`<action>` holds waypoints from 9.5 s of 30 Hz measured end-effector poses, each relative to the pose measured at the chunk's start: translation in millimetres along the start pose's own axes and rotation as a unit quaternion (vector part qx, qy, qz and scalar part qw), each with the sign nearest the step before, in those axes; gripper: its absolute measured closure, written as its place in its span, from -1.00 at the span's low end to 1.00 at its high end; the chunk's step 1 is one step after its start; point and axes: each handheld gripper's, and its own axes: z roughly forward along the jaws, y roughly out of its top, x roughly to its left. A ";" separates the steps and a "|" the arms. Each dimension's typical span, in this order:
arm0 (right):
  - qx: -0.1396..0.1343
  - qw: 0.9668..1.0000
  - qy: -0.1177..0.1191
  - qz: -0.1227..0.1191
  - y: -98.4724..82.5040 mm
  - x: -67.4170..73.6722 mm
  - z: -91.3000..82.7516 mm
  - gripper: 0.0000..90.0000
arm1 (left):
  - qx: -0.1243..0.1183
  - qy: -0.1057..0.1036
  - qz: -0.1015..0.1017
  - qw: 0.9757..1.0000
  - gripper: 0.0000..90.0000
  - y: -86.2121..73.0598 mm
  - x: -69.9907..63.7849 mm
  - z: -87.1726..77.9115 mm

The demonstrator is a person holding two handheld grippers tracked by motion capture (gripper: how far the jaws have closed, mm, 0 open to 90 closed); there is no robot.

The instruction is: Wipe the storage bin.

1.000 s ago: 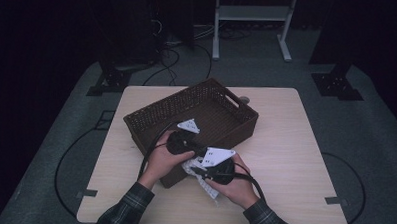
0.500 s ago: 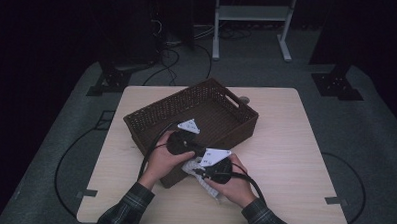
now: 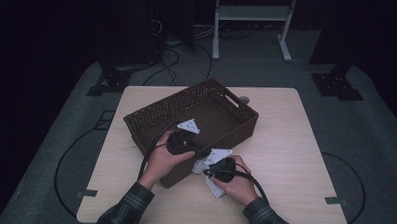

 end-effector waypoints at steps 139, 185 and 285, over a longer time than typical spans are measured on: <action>-0.053 0.993 -0.042 0.101 -69.2 -25.6 -101.7 0.67 | -0.002 -0.017 -0.005 1.000 0.51 1.0 3.9 -1.2; -0.044 0.984 -0.092 0.144 -92.6 -55.9 -111.2 0.66 | 0.001 0.025 -0.041 0.999 1.00 -77.7 -11.0 -140.3; -0.043 0.982 -0.104 0.153 -97.9 -63.6 -112.9 0.65 | 0.002 -0.016 0.015 1.000 0.55 -34.9 32.8 -72.0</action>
